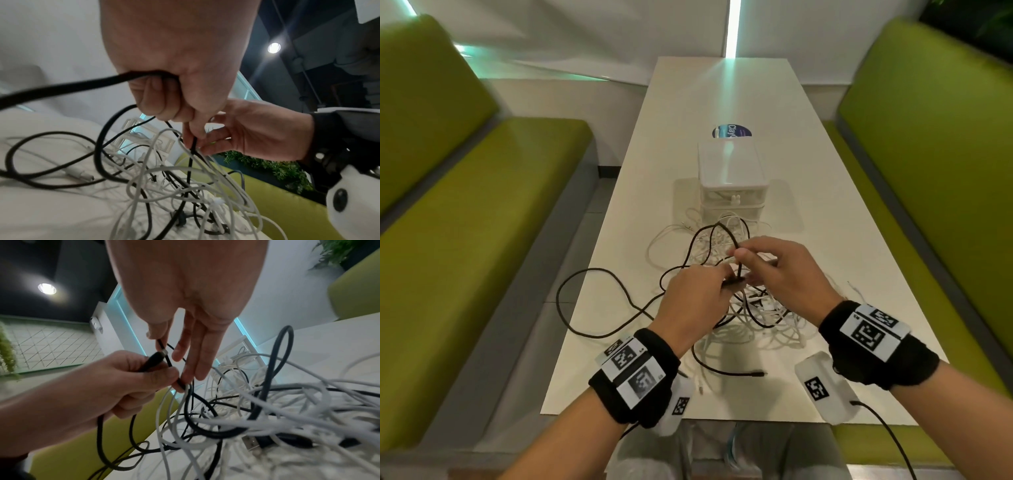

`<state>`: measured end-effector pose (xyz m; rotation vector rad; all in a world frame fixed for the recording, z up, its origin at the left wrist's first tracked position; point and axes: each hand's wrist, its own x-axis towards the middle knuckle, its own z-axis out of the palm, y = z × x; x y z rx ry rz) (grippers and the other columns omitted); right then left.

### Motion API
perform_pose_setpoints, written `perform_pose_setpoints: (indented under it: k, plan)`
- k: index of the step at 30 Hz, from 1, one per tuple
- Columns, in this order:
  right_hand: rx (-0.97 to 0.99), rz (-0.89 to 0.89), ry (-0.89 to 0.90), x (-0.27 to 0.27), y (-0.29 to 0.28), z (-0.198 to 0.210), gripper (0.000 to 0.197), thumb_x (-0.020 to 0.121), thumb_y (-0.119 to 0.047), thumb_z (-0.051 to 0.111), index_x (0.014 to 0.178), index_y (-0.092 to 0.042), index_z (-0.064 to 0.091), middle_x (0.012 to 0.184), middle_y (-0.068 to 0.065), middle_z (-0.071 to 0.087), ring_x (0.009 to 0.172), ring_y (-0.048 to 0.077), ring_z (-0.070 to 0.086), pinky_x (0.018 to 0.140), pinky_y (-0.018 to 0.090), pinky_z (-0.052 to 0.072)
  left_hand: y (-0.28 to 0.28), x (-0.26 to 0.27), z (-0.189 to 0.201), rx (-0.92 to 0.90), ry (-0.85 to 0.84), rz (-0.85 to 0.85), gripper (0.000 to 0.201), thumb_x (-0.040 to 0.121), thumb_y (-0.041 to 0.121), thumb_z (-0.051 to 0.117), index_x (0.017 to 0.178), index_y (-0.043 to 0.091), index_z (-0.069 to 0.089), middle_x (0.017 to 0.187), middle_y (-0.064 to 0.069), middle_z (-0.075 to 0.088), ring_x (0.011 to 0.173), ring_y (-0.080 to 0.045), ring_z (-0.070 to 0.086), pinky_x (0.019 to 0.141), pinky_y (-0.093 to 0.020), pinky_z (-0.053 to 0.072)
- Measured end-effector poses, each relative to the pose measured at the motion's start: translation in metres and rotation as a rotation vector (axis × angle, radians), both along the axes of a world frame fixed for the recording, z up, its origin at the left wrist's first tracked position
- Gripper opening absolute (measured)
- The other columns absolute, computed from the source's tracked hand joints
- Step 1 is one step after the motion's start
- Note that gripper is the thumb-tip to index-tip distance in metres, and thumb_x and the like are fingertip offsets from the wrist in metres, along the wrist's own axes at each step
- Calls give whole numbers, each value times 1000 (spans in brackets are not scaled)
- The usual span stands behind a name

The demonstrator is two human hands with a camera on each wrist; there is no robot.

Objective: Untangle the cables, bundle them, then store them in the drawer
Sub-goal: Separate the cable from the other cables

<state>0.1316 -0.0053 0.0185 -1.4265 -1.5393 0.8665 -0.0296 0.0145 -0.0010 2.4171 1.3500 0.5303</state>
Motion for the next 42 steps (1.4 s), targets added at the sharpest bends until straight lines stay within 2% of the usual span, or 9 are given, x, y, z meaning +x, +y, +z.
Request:
perform_pose_setpoints:
  k: [6, 9, 16, 23, 26, 29, 31, 35, 42]
  plan:
    - [-2, 113, -210, 0, -4, -8, 18, 97, -30, 55, 107, -24, 68, 94, -12, 70, 88, 1, 64, 82, 26, 53, 9, -13, -1, -50, -242, 63, 19, 93, 34, 58, 78, 26, 63, 57, 10, 56, 53, -6, 51, 50, -17, 31]
    - [-3, 167, -367, -2, -7, -18, 14, 95, -31, 58, 104, -22, 64, 94, -10, 69, 89, 5, 64, 85, 32, 52, 12, -14, 8, -34, -331, 84, 31, 94, 32, 59, 65, 30, 49, 48, 12, 43, 48, -5, 43, 48, -17, 27]
    - [-60, 118, -520, 3, 0, -23, 20, 97, -32, 53, 88, -17, 61, 83, -3, 71, 74, 15, 61, 71, 34, 49, 24, -25, 49, 37, -670, 226, 31, 97, 34, 54, 82, 12, 69, 51, 10, 41, 49, -6, 32, 48, -21, 24]
    - [1, 36, -246, -1, -4, -9, 33, 93, -33, 61, 62, -26, 52, 60, -4, 60, 61, 20, 62, 57, 29, 48, 19, -44, 30, 0, -342, 256, 44, 99, 48, 38, 80, 23, 69, 47, 21, 51, 46, 0, 48, 48, -16, 27]
    - [-11, 100, -276, -10, -1, -9, 34, 92, -35, 62, 60, -29, 52, 58, -2, 55, 60, 20, 58, 58, 32, 48, 11, -42, 32, 153, -453, 48, 37, 100, 41, 37, 103, 21, 68, 88, 17, 62, 80, 1, 58, 70, -18, 42]
    - [43, 170, -371, -17, 0, -10, 26, 92, -35, 61, 72, -19, 61, 67, 0, 61, 65, 16, 56, 67, 35, 49, 17, -40, 26, 277, -186, -122, 38, 99, 39, 36, 120, 23, 64, 117, 10, 61, 100, -13, 51, 87, -30, 44]
    - [82, 187, -378, -22, 2, -11, 23, 93, -30, 61, 79, -13, 66, 70, -1, 63, 69, 15, 56, 68, 31, 47, 21, -43, 21, 346, 10, -68, 42, 96, 42, 33, 107, 22, 69, 102, 9, 65, 94, -18, 49, 80, -37, 43]
    - [90, 126, -385, -29, 4, -15, 15, 92, -34, 60, 98, -25, 70, 82, -16, 63, 75, 3, 58, 71, 21, 47, 27, -56, 8, 444, 201, 47, 44, 94, 40, 32, 80, 19, 67, 76, 5, 62, 85, -24, 51, 73, -34, 31]
    - [2, 215, -588, -31, 8, -35, 33, 92, -48, 55, 119, -29, 62, 108, -12, 58, 82, -4, 49, 76, 20, 40, 48, -111, 15, 103, 246, 487, 32, 103, 34, 34, 93, 12, 55, 88, -7, 61, 71, -28, 54, 62, -37, 38]
